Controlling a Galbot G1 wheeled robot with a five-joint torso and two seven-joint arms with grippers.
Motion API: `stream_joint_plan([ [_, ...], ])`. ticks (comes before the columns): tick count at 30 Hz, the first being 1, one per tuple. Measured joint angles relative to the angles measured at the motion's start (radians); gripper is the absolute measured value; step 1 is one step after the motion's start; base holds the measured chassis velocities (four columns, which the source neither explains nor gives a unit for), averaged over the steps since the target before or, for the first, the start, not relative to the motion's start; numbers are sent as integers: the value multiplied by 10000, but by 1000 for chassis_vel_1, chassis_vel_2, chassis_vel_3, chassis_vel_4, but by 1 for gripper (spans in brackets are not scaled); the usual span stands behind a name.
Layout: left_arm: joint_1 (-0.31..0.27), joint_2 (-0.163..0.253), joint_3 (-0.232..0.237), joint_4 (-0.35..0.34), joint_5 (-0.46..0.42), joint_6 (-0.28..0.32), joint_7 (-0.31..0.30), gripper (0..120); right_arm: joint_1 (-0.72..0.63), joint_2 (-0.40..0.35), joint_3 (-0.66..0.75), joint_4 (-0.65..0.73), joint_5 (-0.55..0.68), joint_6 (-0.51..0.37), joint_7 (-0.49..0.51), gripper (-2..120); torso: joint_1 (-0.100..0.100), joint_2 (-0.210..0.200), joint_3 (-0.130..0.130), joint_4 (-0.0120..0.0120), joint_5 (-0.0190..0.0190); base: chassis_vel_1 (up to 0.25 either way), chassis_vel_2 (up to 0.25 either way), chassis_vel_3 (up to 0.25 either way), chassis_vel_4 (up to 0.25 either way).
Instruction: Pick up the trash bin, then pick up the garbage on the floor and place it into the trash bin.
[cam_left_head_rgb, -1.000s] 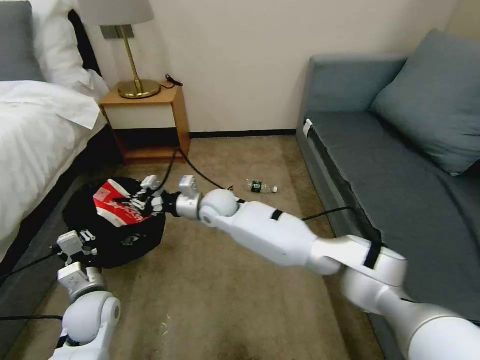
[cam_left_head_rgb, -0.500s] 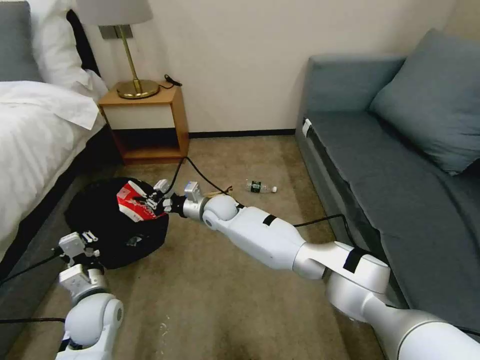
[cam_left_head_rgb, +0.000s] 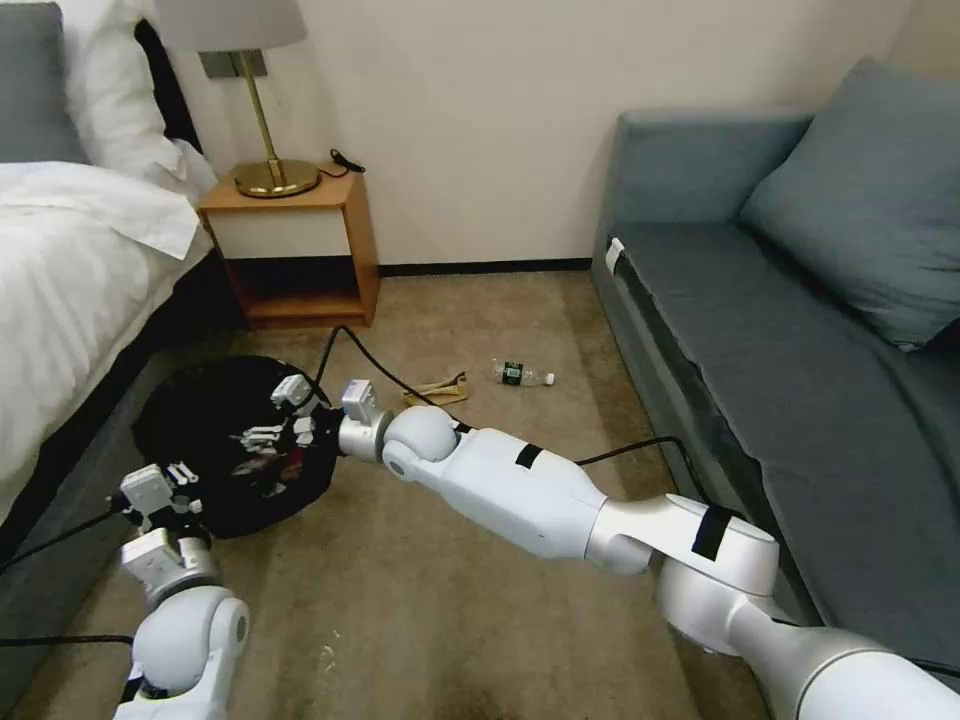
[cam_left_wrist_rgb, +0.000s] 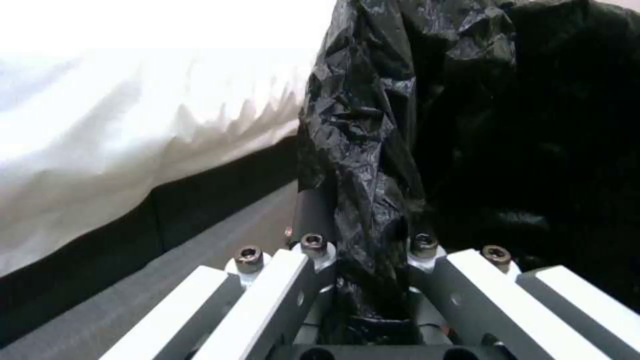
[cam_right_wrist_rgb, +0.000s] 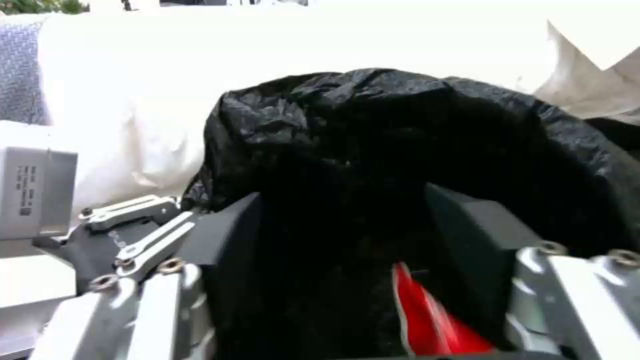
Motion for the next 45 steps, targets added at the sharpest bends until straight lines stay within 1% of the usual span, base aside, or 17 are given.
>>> stream_joint_plan([
  [3, 13, 98, -78, 84, -12, -43, 1, 7, -81, -3, -2, 452, 163, 23, 263, 90, 0, 0, 0, -2, 0, 0, 0, 0, 0],
  [5, 13, 98, -78, 84, -12, -43, 1, 7, -81, -3, -2, 452, 163, 23, 263, 90, 0, 0, 0, -2, 0, 0, 0, 0, 0],
  [6, 14, 138, -116, 122, -23, -58, 1, 7, -81, -4, 5, 659, 271, 14, 380, 93, 0, 0, 0, -1, 0, 0, 0, 0, 0],
  [7, -2, 246, -201, 201, -86, -77, -10, 7, -79, -79, 56, 1173, 554, -35, 711, 99, 0, 1, 0, 4, 0, 0, 0, 0, 0],
  [9, -20, 393, -298, 241, -221, -79, -60, 7, -111, -617, 279, 1836, 759, -192, 1657, 100, -1, 0, 0, 4, 2, 0, 0, 0, 0],
  [10, -20, 393, -298, 241, -221, -79, -60, 7, -111, -617, 279, 1836, 759, -192, 1657, 100, -1, 0, 0, 4, 2, 0, 0, 0, 0],
  [13, -41, 505, -332, 313, -302, -80, -97, 7, -298, -1392, 718, 2337, 787, -573, 2922, 100, 0, 0, 0, -3, 2, 0, 0, 0, 0],
  [14, -43, 529, -334, 326, -323, -80, -108, 7, -383, -1665, 873, 2508, 798, -739, 3263, 100, 0, 1, 0, -2, 2, 0, 0, 0, 0],
  [15, -43, 529, -334, 326, -323, -80, -108, 7, -383, -1665, 873, 2508, 798, -739, 3263, 100, 0, 1, 0, -2, 2, 0, 0, 0, 0],
  [18, -38, 599, -339, 364, -366, -82, -137, 7, -882, -2602, 1404, 3001, 829, -1154, 4163, 100, 0, 0, 0, -4, 5, 0, 0, 0, 0],
  [21, -40, 636, -339, 380, -369, -84, -149, 7, -1226, -3035, 1696, 3200, 817, -1359, 4548, 100, 0, 0, 0, -2, 3, 0, 0, 0, 0],
  [24, -45, 720, -323, 382, -370, -89, -159, 7, -1955, -3768, 2169, 3602, 787, -1952, 5410, 100, -1, 0, 0, -4, 5, 0, 0, 0, 0],
  [25, -45, 720, -323, 382, -370, -89, -159, 7, -1955, -3768, 2169, 3602, 787, -1952, 5410, 100, -1, 0, 0, -4, 5, 0, 0, 0, 0],
  [29, -9, 812, -320, 371, -378, -92, -171, 7, -2557, -4344, 2516, 3949, 745, -2374, 5722, 100, -1, 0, 0, -3, 4, 0, 0, 0, 0],
  [32, 19, 852, -320, 339, -385, -92, -179, 7, -2710, -4414, 2627, 3999, 742, -2411, 5741, 100, -1, 0, 0, -1, 4, 0, 0, 0, 0],
  [40, 129, 872, -322, 222, -399, -106, -191, 7, -2991, -4170, 3158, 3450, 352, -2180, 5464, 100, -1, 0, 0, 1, 4, 0, 0, 0, 0],
  [45, 105, 714, -278, 209, -372, -108, -224, 7, -3150, -3887, 3690, 3005, -6, -1942, 5247, 100, -1, 1, 0, 1, 1, 0, 0, 0, 0],
])
